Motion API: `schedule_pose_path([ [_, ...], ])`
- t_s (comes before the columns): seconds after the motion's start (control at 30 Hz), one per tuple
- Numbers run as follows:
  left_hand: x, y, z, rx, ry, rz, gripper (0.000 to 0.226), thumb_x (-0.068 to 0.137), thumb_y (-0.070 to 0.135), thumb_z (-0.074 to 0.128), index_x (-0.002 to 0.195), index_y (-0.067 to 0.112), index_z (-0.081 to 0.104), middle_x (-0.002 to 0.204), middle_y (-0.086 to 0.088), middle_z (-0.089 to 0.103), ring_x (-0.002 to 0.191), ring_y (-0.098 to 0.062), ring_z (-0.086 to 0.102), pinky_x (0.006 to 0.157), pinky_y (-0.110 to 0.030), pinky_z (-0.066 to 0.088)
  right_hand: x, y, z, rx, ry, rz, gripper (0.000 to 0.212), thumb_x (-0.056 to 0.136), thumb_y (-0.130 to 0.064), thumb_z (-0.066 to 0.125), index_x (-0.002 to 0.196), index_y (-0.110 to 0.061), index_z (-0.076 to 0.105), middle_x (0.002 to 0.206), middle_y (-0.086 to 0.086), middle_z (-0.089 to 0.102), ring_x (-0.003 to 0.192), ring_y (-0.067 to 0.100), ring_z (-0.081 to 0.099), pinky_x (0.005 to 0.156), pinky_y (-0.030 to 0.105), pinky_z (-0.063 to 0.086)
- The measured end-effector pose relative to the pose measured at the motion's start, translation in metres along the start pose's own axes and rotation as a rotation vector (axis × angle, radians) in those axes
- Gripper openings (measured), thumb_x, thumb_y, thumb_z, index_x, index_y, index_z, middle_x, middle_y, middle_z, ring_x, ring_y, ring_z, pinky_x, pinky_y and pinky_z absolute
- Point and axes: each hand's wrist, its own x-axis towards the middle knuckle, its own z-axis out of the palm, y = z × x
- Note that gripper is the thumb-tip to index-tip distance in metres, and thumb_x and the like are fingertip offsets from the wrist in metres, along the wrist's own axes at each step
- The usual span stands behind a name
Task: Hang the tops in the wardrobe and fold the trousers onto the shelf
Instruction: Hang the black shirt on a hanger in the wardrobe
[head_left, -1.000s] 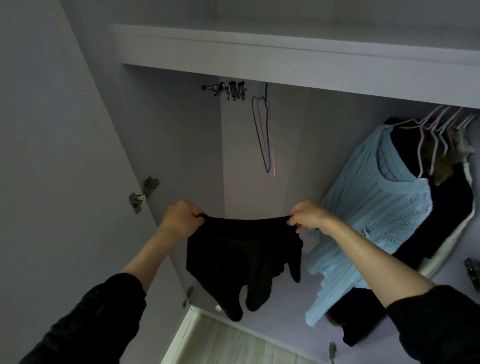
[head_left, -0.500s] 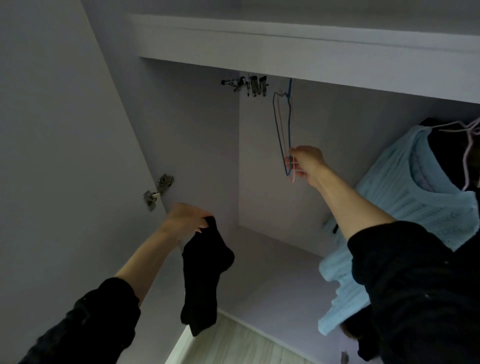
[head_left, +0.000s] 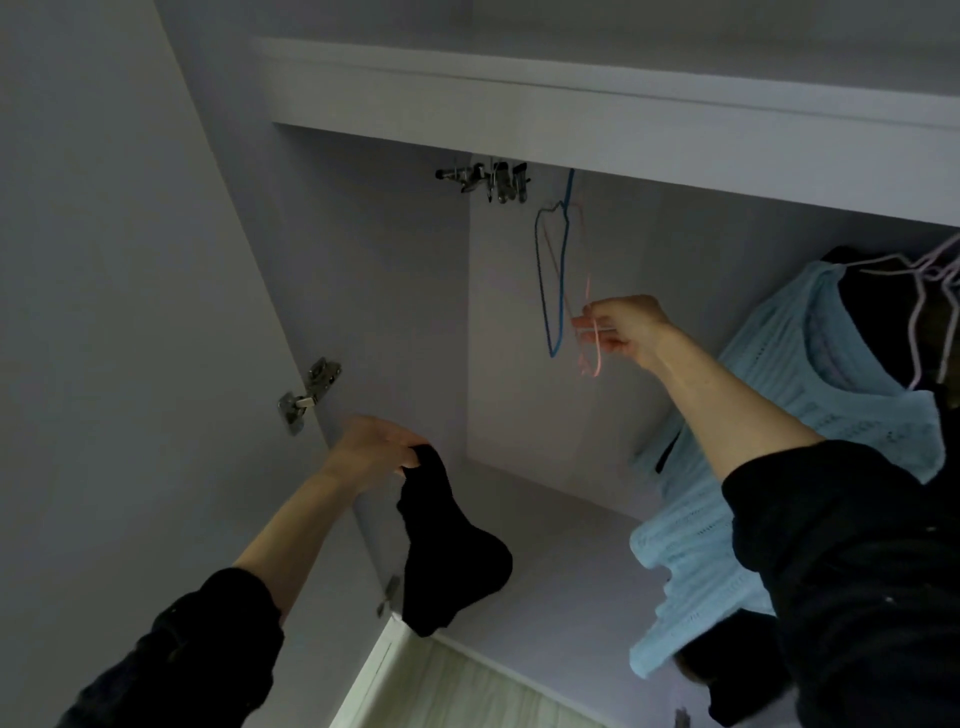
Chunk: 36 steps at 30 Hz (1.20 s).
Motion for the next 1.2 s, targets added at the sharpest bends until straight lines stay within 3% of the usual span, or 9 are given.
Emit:
schedule_pose_path([
  [0.07, -0.004, 0.003, 0.001, 0.01, -0.025, 0.01, 0.033, 0.078, -0.025, 0.049, 0.108, -0.016, 0.059, 0.04, 0.009, 0.058, 0.037, 0.002, 0.054, 0.048, -0.009, 0.047, 0.004, 0.0, -0.003, 0.102, 0.034, 0.016, 0.014, 0.093, -0.001, 0.044, 0.084, -0.004, 0.053, 0.074, 0.007, 0.064, 0.053, 0.012, 0.061, 0.045, 0.017, 0.045],
  [0.2, -0.006, 0.006, 0.001, 0.008, -0.04, 0.028, 0.033, 0.078, -0.023, 0.051, 0.107, -0.012, 0.061, 0.042, 0.009, 0.06, 0.039, 0.001, 0.056, 0.05, -0.009, 0.049, 0.01, 0.004, -0.006, 0.091, 0.143, -0.062, 0.028, 0.095, 0.004, 0.037, 0.072, -0.007, 0.049, 0.057, 0.005, 0.058, 0.028, 0.0, 0.045, 0.034, 0.014, 0.033],
  [0.47, -0.006, 0.001, 0.01, 0.01, -0.061, 0.023, 0.029, 0.078, -0.021, 0.053, 0.087, 0.003, 0.068, 0.041, 0.009, 0.059, 0.038, 0.002, 0.055, 0.049, -0.009, 0.048, -0.006, 0.035, -0.022, -0.133, 0.392, -0.235, 0.028, 0.086, 0.005, 0.049, 0.111, 0.004, 0.061, 0.094, 0.011, 0.057, 0.087, 0.018, 0.052, 0.068, 0.024, 0.039],
  [0.57, -0.006, 0.0, 0.017, 0.024, -0.075, 0.02, 0.037, 0.078, -0.023, 0.053, 0.063, 0.009, 0.063, 0.038, 0.01, 0.057, 0.036, 0.003, 0.053, 0.046, -0.009, 0.046, -0.016, 0.06, -0.028, -0.167, 0.421, -0.195, 0.029, 0.085, 0.006, 0.046, 0.111, 0.006, 0.059, 0.096, 0.014, 0.059, 0.09, 0.017, 0.05, 0.069, 0.022, 0.036],
  [0.73, -0.011, 0.002, 0.025, 0.036, -0.112, 0.048, 0.034, 0.079, -0.023, 0.051, 0.068, 0.008, 0.063, 0.038, 0.01, 0.056, 0.036, 0.002, 0.053, 0.045, -0.008, 0.046, -0.043, 0.089, -0.04, -0.162, 0.525, -0.174, 0.034, 0.085, 0.006, 0.044, 0.111, -0.001, 0.064, 0.099, 0.018, 0.063, 0.086, 0.017, 0.051, 0.067, 0.024, 0.042],
  [0.8, -0.012, 0.003, 0.027, 0.031, -0.127, 0.063, 0.039, 0.079, -0.023, 0.05, 0.063, 0.011, 0.061, 0.038, 0.01, 0.056, 0.036, 0.002, 0.053, 0.045, -0.008, 0.045, -0.055, 0.103, -0.042, -0.161, 0.529, -0.147, 0.029, 0.087, -0.003, 0.044, 0.102, -0.011, 0.067, 0.089, 0.014, 0.062, 0.08, 0.021, 0.054, 0.058, 0.026, 0.043],
  [0.97, -0.011, -0.001, 0.031, 0.045, -0.162, 0.076, 0.044, 0.079, -0.023, 0.051, 0.055, 0.013, 0.064, 0.04, 0.009, 0.058, 0.037, 0.002, 0.054, 0.046, -0.009, 0.047, -0.083, 0.14, -0.046, -0.11, 0.537, -0.006, 0.023, 0.089, -0.022, 0.054, 0.102, -0.008, 0.068, 0.087, 0.014, 0.064, 0.075, 0.032, 0.064, 0.066, 0.034, 0.05],
  [1.07, -0.011, -0.007, 0.034, 0.024, -0.191, 0.072, 0.06, 0.079, -0.023, 0.05, 0.039, 0.02, 0.065, 0.041, 0.007, 0.059, 0.038, 0.0, 0.056, 0.046, -0.01, 0.047, -0.102, 0.16, -0.055, -0.041, 0.561, -0.084, 0.019, 0.091, -0.021, 0.059, 0.098, -0.005, 0.066, 0.089, 0.006, 0.062, 0.08, 0.021, 0.057, 0.071, 0.027, 0.042],
  [1.2, -0.014, -0.005, 0.038, 0.043, -0.179, 0.062, 0.039, 0.078, -0.023, 0.05, 0.061, 0.01, 0.063, 0.044, 0.005, 0.06, 0.039, 0.001, 0.056, 0.047, -0.009, 0.048, -0.116, 0.178, -0.062, 0.083, 0.507, -0.144, 0.02, 0.086, -0.021, 0.066, 0.071, -0.016, 0.055, 0.065, 0.001, 0.053, 0.06, 0.013, 0.047, 0.057, 0.024, 0.037],
])
